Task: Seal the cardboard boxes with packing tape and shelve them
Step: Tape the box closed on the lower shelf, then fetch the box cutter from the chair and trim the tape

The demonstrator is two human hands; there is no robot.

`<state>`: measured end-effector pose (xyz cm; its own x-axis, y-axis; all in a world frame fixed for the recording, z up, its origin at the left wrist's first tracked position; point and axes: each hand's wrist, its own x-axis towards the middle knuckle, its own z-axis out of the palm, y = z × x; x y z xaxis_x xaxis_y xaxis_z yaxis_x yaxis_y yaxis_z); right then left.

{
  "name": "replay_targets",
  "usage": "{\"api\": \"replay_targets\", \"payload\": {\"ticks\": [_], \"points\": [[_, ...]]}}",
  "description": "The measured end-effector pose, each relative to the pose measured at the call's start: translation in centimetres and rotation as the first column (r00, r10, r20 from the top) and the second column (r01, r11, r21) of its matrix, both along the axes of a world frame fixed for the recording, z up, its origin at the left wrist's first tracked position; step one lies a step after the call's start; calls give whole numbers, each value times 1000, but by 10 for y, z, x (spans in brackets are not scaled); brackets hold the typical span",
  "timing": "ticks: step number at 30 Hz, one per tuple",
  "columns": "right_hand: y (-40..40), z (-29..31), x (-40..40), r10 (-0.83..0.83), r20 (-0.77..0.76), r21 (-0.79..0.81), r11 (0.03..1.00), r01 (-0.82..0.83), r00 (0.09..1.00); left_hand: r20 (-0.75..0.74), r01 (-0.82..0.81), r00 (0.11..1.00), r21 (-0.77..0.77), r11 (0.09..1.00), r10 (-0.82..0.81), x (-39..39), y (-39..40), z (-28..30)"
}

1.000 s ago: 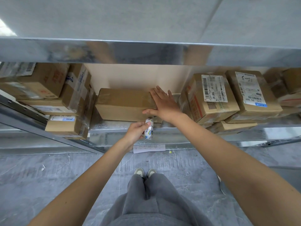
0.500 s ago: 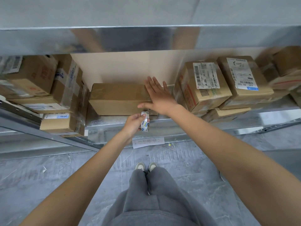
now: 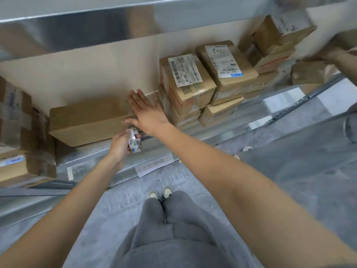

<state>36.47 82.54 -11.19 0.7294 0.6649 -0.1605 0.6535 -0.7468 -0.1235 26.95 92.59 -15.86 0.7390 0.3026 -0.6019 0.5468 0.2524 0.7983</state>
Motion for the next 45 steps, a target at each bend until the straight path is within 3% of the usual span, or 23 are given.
{"api": "replay_targets", "payload": {"ticks": [13, 24, 28, 31, 34, 36, 39, 42, 45], "points": [[-20, -1, -1, -5, -98, 110, 994, 16, 995, -9, -65, 998, 63, 996, 66, 1, -12, 13], [-21, -1, -19, -72, -33, 148, 986, 76, 997, -11, -56, 998, 281, 958, 61, -6, -11, 12], [-30, -2, -41, -159, 3, 276, 949, 152, 987, 20, -52, 999, 518, 854, 49, -19, -17, 16], [-44, -4, -72, -247, 11, 413, 884, 220, 969, 214, -169, 977, 689, 705, 24, -41, -15, 20], [-69, -20, -113, -384, -5, 420, 837, 350, 923, 346, -206, 931, 759, 617, -114, -68, -13, 15], [-88, -33, -152, -494, -77, 395, 783, 481, 866, 303, -83, 914, 789, 609, -269, -87, -13, 2], [-115, -49, -221, -640, -171, 309, 688, 657, 750, 147, 233, 840, 771, 592, -522, -112, -27, -15], [-144, -61, -293, -777, -262, 183, 543, 819, 573, 60, 479, 701, 699, 532, -710, -136, -58, -23], [-167, -70, -357, -852, -315, 113, 403, 908, 418, 48, 618, 530, 661, 425, -846, -158, -92, -32]]}}
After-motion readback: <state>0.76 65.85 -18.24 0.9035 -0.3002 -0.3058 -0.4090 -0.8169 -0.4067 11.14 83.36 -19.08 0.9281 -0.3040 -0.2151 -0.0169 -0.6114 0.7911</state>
